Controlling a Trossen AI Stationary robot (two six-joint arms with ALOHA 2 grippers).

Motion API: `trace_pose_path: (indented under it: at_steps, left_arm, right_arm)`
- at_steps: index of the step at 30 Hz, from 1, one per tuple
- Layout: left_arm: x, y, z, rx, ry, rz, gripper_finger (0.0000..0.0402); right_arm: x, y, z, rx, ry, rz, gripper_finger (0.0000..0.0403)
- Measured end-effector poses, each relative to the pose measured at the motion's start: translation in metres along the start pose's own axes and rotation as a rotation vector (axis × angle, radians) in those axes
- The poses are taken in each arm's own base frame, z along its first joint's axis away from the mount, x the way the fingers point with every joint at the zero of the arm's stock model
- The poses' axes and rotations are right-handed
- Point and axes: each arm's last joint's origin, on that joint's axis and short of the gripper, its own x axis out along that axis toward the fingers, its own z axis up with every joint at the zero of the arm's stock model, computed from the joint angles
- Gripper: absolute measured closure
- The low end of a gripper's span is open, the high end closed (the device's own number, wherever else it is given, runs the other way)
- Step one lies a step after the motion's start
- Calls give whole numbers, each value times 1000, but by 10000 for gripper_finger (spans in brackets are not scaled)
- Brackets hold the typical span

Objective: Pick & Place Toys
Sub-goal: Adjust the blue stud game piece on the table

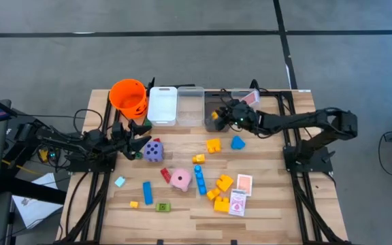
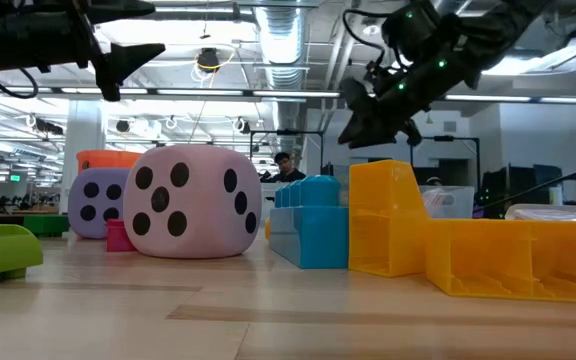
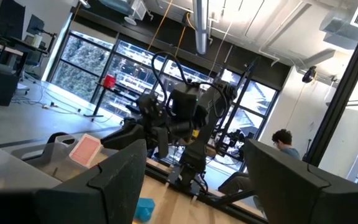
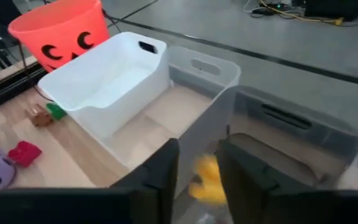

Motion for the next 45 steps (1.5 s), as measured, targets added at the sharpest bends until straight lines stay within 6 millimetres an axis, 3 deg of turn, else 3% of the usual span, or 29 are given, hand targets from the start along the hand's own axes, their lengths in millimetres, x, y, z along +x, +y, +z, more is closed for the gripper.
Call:
trace_pose_path:
  at_steps: [5, 9, 13, 18, 21, 26, 34, 39, 45]
  left_arm:
    - [0, 0, -1, 3, 8, 2, 137]
    - [0, 0, -1, 39, 7, 2, 137]
    - [0, 0, -1, 107, 11, -14, 137]
    - [1, -6, -6, 164, 85, -236, 144]
    - [3, -5, -12, 125, 130, -225, 175]
    - [6, -3, -24, 104, 216, -197, 268]
    - [10, -1, -36, 36, 313, -181, 392]
    - [10, -1, -38, 28, 323, -176, 388]
    - [12, -4, -28, 19, 225, -207, 376]
  right_arm:
    - [3, 1, -1, -23, -5, 5, 226]
    - [-10, 16, 0, -79, 3, 146, 200]
    - [-37, 46, -6, -148, 1, 337, 195]
    - [-81, 92, -32, -240, 20, 557, 206]
    - [-100, 116, -53, -259, 6, 609, 223]
    - [-120, 140, -85, -288, -11, 674, 269]
    - [-104, 162, -118, -279, 35, 868, 343]
    - [-87, 182, -127, -322, 149, 1016, 395]
    - [-70, 218, -137, -409, 370, 1118, 398]
